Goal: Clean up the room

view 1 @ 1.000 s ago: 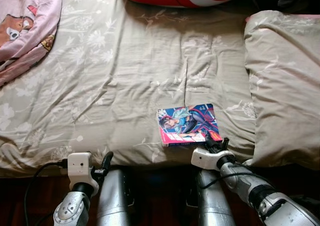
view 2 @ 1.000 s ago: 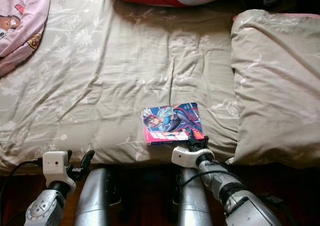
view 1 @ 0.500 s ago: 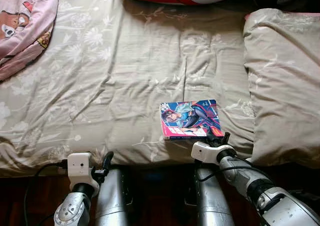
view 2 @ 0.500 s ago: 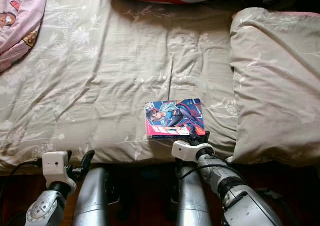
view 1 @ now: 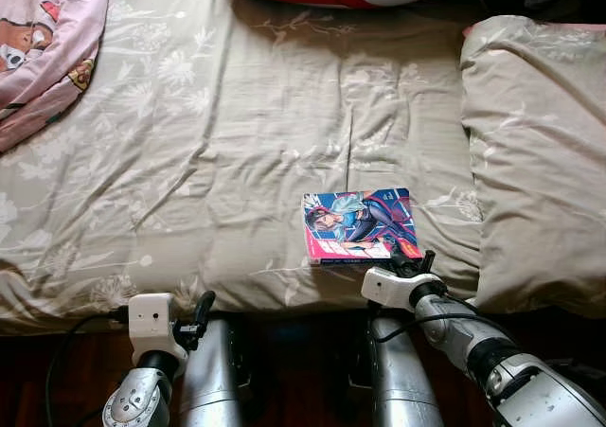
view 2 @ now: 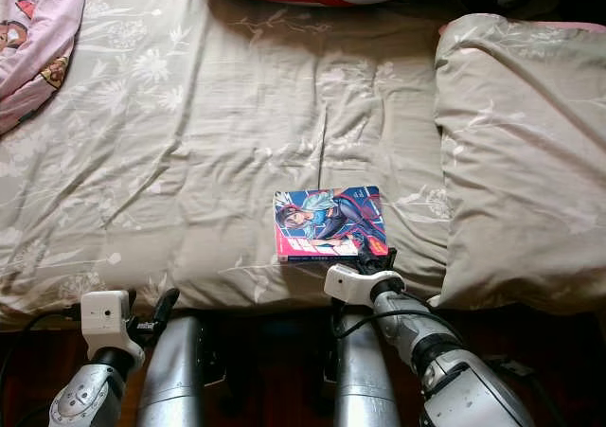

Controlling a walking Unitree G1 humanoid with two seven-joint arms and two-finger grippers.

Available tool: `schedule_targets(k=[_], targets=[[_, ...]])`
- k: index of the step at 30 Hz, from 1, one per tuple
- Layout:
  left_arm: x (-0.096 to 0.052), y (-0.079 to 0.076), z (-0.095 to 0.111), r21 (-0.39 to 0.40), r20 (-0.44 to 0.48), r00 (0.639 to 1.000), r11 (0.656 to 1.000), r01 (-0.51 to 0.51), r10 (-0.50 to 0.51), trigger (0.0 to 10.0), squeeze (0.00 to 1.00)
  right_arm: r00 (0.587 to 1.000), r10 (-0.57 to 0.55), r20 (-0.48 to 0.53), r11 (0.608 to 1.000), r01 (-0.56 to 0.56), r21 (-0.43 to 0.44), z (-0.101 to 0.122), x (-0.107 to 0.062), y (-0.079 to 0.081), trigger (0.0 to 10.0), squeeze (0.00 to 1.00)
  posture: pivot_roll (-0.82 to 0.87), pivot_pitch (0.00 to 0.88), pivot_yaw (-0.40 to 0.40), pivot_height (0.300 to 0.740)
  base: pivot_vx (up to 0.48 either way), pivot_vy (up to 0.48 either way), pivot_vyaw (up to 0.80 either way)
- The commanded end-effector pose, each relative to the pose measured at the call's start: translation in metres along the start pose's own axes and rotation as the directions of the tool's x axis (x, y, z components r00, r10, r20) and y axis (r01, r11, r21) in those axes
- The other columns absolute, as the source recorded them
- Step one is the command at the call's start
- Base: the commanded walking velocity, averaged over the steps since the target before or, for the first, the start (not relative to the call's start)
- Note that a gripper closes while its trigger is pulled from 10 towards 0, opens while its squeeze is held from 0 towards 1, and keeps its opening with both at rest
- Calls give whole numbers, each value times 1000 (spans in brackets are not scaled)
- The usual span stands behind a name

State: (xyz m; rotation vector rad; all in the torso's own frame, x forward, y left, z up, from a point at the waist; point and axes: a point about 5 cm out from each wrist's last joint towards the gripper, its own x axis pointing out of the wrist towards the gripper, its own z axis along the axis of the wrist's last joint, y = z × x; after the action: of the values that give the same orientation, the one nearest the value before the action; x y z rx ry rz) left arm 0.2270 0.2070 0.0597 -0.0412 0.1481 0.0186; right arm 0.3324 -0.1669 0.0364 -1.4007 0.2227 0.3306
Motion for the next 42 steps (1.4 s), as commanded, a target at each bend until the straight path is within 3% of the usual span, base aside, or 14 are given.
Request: schedule_targets(k=[1, 8, 10, 11, 13, 14, 18, 26, 27, 33, 34, 35, 36, 42], targets=[[-7, 2, -8, -5, -35, 999, 1000, -14, 14, 10000, 0, 995, 93, -40, 996, -93, 18, -10, -9, 24, 10000, 902, 99, 458, -77, 618, 0, 0, 0], [-6, 2, -8, -6, -35, 999, 1000, -18, 18, 10000, 0, 994, 96, -49, 994, -94, 46, -11, -9, 23, 10000, 827, 99, 450, -80, 618, 0, 0, 0], [-5, 2, -8, -6, -35, 999, 1000, -19, 19, 10000, 0, 993, 110, -50, 992, -107, 67, -10, -9, 24, 10000, 565, 97, 446, -81, 618, 0, 0, 0], [-4, 2, -8, -6, -34, 999, 1000, -19, 19, 10000, 0, 993, 111, -49, 990, -106, 88, -10, -9, 24, 10000, 243, 98, 445, -82, 618, 0, 0, 0], [-3, 2, -8, -7, -32, 999, 1000, -20, 19, 10000, 0, 993, 102, -50, 983, -94, 155, -9, -8, 23, 10000, 243, 98, 444, -82, 618, 0, 0, 0], [-2, 2, -7, -7, -30, 999, 1000, -21, 21, 10000, 0, 993, 109, -39, 985, -102, 140, -7, -8, 22, 10000, 0, 95, 443, -84, 618, 0, 0, 0], [1, 2, -8, -11, -28, 999, 1000, -22, 22, 10000, 0, 995, 90, -49, 968, -75, 240, -6, -6, 18, 10000, 0, 92, 432, -87, 618, 0, 0, 0], [6, 0, -7, -20, -20, 1000, 1000, -23, 23, 10000, 0, 997, 77, -29, 957, -66, 281, -5, -6, 16, 10000, 24, 86, 410, -91, 618, 0, 0, 0], [8, 0, -7, -21, -18, 1000, 1000, -23, 23, 10000, 0, 997, 78, -27, 950, -66, 306, -4, -6, 16, 10000, 820, 84, 404, -92, 618, 0, 0, 0], [14, -1, -5, -26, -6, 1000, 999, -22, 22, 10000, 0, 996, 88, 4, 937, -84, 339, 2, -4, 13, 10000, 776, 79, 386, -93, 618, 0, 0, 0], [15, -2, -5, -27, -3, 1000, 999, -22, 22, 10000, 0, 996, 90, 12, 935, -88, 344, 3, -4, 13, 10000, 537, 78, 379, -95, 618, 0, 0, 0], [17, -2, -4, -28, 0, 1000, 999, -22, 22, 10000, 0, 996, 92, 20, 933, -94, 347, 4, -4, 13, 10000, 408, 76, 373, -96, 618, 0, 0, 0], [18, -3, -4, -29, 2, 1000, 999, -21, 21, 10000, 0, 995, 93, 28, 932, -97, 350, 6, -4, 13, 10000, 0, 74, 367, -98, 618, 0, 0, 0], [28, -5, -1, -37, 21, 1000, 999, -22, 23, 10000, 0, 995, 79, 63, 917, -98, 387, 8, -5, 12, 10000, 0, 73, 333, -104, 618, 0, 0, 0]])
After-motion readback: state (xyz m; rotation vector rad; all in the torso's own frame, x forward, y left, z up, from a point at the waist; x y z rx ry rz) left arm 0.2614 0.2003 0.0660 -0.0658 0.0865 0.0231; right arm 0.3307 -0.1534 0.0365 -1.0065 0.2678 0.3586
